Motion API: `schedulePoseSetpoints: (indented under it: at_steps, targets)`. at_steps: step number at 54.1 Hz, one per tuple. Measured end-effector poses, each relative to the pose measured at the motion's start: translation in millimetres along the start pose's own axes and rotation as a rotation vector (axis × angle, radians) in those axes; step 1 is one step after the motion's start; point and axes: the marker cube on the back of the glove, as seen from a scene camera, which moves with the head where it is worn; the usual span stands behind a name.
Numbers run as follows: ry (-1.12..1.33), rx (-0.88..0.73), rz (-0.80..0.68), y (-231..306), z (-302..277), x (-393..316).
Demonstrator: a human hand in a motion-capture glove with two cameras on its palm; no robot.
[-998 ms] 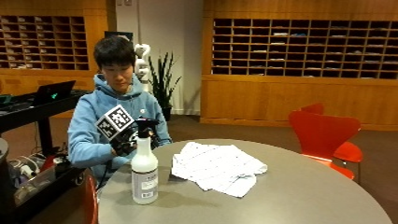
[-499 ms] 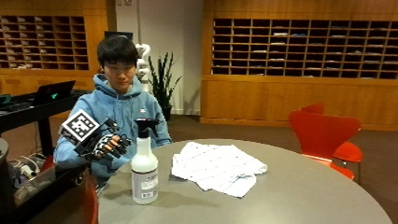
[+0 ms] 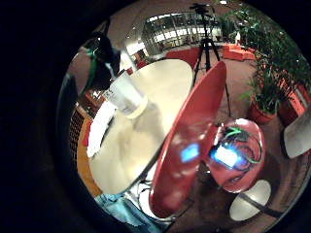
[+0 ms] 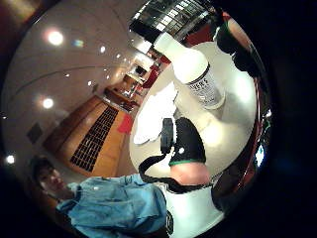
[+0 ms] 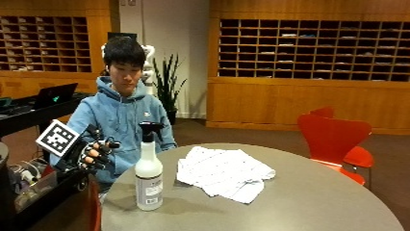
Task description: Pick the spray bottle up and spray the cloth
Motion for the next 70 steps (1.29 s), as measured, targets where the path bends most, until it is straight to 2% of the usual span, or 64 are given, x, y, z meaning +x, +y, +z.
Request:
schedulePoseSetpoints:
  at_steps: [5,9,13,16,21,26,31,38,42,45,50,53,57,67,70]
  targets:
    - [-0.073,-0.119,0.049,-3.2,-6.0,7.0]
    - [-0.116,-0.067,0.104,-17.9,-4.1,11.0]
    - [-0.140,-0.026,0.048,-28.0,-3.0,15.1]
    - [-0.154,-0.045,0.061,-30.1,-3.3,15.3]
    - [-0.184,0.049,-0.022,-42.7,2.7,18.7]
    - [-0.198,-0.022,-0.006,-42.2,3.0,16.8]
    - [-0.219,0.094,0.052,-59.9,11.3,12.0]
    - [-0.249,-0.030,0.132,-65.0,15.0,3.4]
    - [-0.251,0.052,0.035,-81.2,24.5,2.8]
    - [-0.250,0.093,0.020,-91.3,30.5,0.1]
    - [-0.259,-0.086,0.113,-86.1,30.8,-9.0]
    - [-0.263,-0.081,0.166,-91.2,34.8,-14.3]
    - [-0.254,-0.022,0.124,-102.3,42.3,-17.0]
    - [-0.215,-0.167,0.105,-100.6,44.2,-27.8]
    - [-0.204,-0.168,0.105,-102.0,45.0,-30.1]
